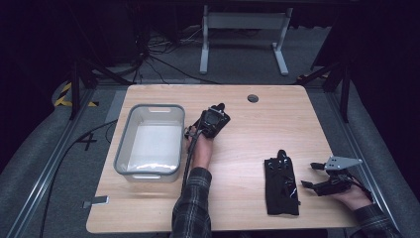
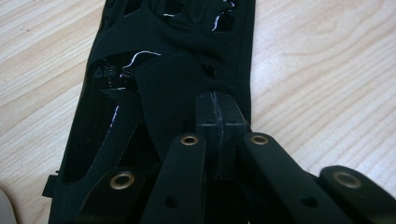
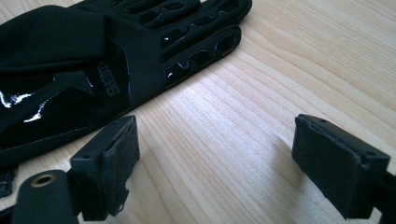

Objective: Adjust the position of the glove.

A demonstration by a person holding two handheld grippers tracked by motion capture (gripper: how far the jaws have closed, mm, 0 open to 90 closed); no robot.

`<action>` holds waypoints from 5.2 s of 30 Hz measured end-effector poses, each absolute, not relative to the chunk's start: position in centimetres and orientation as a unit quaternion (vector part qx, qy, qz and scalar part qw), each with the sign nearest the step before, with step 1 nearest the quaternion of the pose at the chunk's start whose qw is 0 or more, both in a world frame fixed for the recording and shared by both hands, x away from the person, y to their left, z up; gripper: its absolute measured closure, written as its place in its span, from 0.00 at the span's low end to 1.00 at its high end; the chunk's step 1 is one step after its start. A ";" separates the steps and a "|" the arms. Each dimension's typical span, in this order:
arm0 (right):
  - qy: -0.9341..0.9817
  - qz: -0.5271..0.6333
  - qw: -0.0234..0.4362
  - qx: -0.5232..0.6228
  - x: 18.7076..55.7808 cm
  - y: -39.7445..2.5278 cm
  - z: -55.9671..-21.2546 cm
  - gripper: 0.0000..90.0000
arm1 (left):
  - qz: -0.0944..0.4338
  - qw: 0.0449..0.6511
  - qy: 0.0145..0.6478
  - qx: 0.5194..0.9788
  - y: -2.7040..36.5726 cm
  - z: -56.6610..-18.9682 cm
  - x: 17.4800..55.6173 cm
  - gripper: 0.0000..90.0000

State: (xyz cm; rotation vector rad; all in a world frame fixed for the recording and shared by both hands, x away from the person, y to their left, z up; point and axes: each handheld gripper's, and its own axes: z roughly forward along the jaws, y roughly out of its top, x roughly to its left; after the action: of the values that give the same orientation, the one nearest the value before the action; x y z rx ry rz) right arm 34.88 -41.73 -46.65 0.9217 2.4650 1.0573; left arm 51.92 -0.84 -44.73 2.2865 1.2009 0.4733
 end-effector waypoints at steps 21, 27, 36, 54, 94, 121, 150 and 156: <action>0.860 0.368 0.152 0.320 34.9 -41.7 -46.7 0.17 | 0.080 0.319 0.381 0.864 -4.4 -45.0 47.4 1.00; 0.860 0.368 0.152 0.320 34.9 -41.7 -46.7 0.17 | 0.068 0.322 0.360 0.873 -5.5 -45.0 46.2 1.00; 0.860 0.368 0.151 0.320 34.9 -41.7 -46.6 0.17 | 0.071 0.336 0.351 0.871 -5.2 -44.0 46.1 1.00; 0.860 0.369 0.150 0.319 34.9 -41.7 -46.7 0.17 | 0.087 0.317 0.367 0.870 -2.5 -45.0 49.3 1.00; 0.896 0.376 0.068 0.229 34.8 -36.0 -45.5 1.00 | 0.053 0.323 0.308 0.893 -1.7 -45.2 39.7 1.00; 0.897 0.369 0.092 0.224 35.8 -33.0 -45.5 1.00 | 0.053 0.344 0.327 0.879 -2.4 -45.0 37.9 0.95; 0.902 0.362 0.098 0.214 34.0 -34.8 -45.3 1.00 | 0.045 0.349 0.374 0.858 0.1 -45.6 35.8 0.59; 0.902 0.361 0.099 0.214 34.0 -34.8 -45.4 1.00 | 0.049 0.342 0.366 0.864 -0.4 -45.7 35.6 0.74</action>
State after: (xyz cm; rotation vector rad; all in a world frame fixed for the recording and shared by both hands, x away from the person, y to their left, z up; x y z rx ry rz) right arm 33.98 -34.79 -45.36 0.6330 2.6692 1.0668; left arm 35.57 -0.37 -45.71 2.2464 0.9516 0.1274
